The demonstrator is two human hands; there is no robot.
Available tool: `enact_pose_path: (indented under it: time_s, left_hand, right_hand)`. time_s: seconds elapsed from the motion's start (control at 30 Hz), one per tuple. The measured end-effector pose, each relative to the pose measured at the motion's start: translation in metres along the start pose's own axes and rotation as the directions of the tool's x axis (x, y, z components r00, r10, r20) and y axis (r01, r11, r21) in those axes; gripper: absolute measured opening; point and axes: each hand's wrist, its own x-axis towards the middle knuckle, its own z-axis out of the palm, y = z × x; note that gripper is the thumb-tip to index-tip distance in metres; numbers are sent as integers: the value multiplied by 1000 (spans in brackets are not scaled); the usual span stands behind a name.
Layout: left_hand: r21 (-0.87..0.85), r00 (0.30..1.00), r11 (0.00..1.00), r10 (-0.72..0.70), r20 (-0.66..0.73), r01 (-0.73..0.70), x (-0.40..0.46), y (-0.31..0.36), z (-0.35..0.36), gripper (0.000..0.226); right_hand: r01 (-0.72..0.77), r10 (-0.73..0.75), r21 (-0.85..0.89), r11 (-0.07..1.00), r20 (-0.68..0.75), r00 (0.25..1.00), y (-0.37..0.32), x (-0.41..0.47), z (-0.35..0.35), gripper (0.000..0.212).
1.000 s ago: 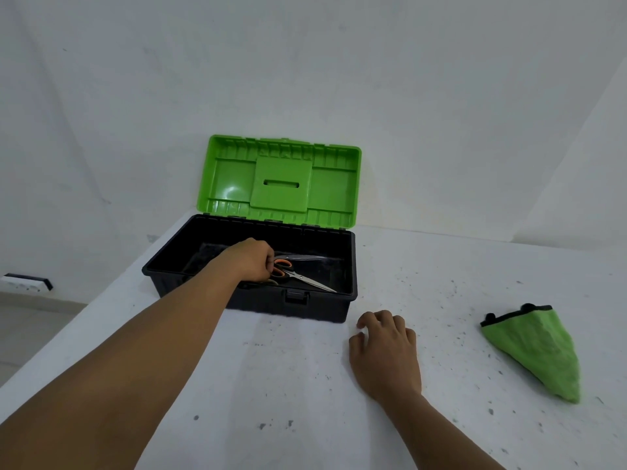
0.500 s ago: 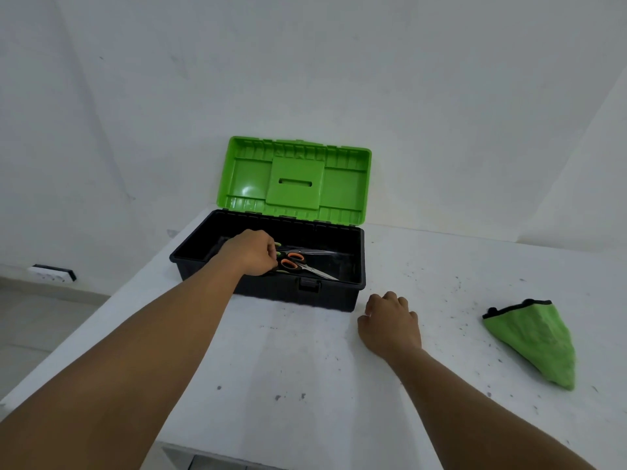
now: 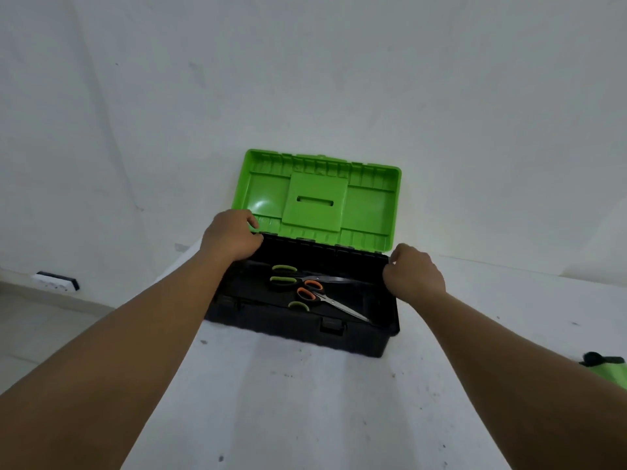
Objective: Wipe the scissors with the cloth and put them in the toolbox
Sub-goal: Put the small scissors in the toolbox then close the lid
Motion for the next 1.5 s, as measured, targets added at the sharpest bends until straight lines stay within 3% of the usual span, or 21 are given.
enact_pose_path:
  time_s: [0.17, 0.27, 0.43, 0.63, 0.77, 0.83, 1.0, 1.13, 1.23, 1.37, 1.43, 1.5]
  left_hand:
    - [-98, 980, 976, -196, -23, 193, 48, -14, 12, 75]
    - [-238, 963, 934, -268, 31, 268, 69, -22, 19, 87]
    - [-366, 950, 877, -298, 90, 310, 89, -22, 26, 83]
    - [-416, 923, 825, -345, 169, 384, 105, -26, 20, 32]
    - [-546, 916, 739, -364, 169, 395, 105, -28, 10, 61]
    - [-610, 914, 687, -359, 187, 395, 100, -24, 4, 63]
    - [-734, 921, 581, -357, 157, 351, 82, -13, -23, 76]
    - [-790, 936, 536, -326, 133, 299, 71, -5, -49, 83]
    - [-776, 935, 550, -323, 145, 310, 62, -3, -63, 95]
    - [-731, 929, 594, -336, 153, 335, 46, -11, -71, 127]
    - [-729, 934, 604, -327, 141, 322, 36, -13, -72, 125]
    - [-724, 935, 612, -330, 133, 319, 26, -19, -72, 115]
  right_hand:
    - [-15, 31, 166, 986, -93, 995, -25, 50, 12, 35]
    - [-111, 150, 300, 947, -112, 982, -29, 74, 16, 35]
    - [-150, 199, 438, 886, -67, 978, -23, 90, 17, 46]
    - [-104, 203, 536, 838, -129, 971, -18, 83, 19, 51]
    - [-84, 215, 581, 809, -159, 964, -15, 80, 15, 35]
    - [-54, 201, 609, 792, -175, 964, -13, 76, 13, 32]
    - [-22, 207, 714, 700, -174, 963, -9, 54, 4, 43]
    - [-49, 210, 757, 652, -117, 971, -3, 41, -2, 37]
    - [-138, 187, 863, 487, 51, 981, -5, 29, -16, 34]
    - [-237, 109, 900, 366, 212, 971, -3, 18, -34, 70]
    - [-246, 71, 902, 356, 237, 969, -3, 13, -41, 81]
    - [-231, 15, 898, 374, 243, 970, -6, 5, -45, 79]
